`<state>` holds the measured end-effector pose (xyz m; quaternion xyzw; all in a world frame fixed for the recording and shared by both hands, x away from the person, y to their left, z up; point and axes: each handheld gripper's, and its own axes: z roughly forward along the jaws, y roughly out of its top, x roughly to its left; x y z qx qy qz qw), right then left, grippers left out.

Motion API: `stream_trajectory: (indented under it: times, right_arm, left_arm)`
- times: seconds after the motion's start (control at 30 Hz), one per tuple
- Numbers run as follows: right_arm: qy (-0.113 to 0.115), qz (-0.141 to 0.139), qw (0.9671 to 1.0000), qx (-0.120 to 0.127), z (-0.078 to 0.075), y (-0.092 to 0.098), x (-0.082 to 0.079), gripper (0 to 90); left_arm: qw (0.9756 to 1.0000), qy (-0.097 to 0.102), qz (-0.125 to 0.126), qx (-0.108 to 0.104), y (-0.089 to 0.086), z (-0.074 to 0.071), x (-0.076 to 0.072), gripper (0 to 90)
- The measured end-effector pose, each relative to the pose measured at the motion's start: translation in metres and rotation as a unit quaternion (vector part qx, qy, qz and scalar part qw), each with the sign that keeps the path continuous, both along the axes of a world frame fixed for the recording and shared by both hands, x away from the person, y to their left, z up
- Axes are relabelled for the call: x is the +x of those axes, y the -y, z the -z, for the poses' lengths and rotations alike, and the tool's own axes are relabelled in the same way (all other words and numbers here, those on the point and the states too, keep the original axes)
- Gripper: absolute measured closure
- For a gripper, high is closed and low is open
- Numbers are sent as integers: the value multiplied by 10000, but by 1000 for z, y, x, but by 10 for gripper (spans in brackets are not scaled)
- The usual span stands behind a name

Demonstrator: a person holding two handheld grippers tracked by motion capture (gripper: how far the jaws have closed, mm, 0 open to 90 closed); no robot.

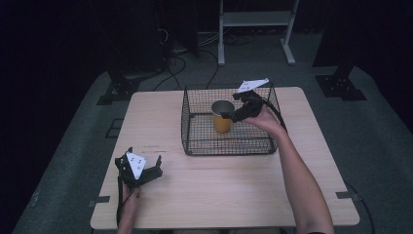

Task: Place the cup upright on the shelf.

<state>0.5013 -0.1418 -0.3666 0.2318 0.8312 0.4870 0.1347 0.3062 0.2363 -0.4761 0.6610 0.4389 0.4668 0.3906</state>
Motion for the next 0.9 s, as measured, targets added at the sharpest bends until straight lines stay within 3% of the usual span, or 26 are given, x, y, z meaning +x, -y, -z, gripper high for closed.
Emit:
stream_trajectory:
  times: [0.23,0.43,0.5,0.6,0.7,0.9]
  right_arm:
    - [-37,-84,9995,293,-12,10,-15,0]
    - [-49,-54,9993,379,-18,22,-32,0]
    - [-194,-6,9993,308,-20,25,-35,0]
    - [-201,15,9994,264,-22,29,-38,2]
    - [-109,-4,9987,489,-24,36,-44,54]
    - [-191,65,9985,511,-26,44,-51,54]
  left_arm:
    - [10000,5,24,-12,0,0,0,0]
    - [10000,8,35,-75,-1,0,0,0]
    - [10000,12,38,-70,-1,0,0,0]
    - [10000,18,46,-36,-1,0,-1,0]
    - [10000,21,29,-44,-1,0,0,0]
    - [10000,3,23,-30,-1,0,0,0]
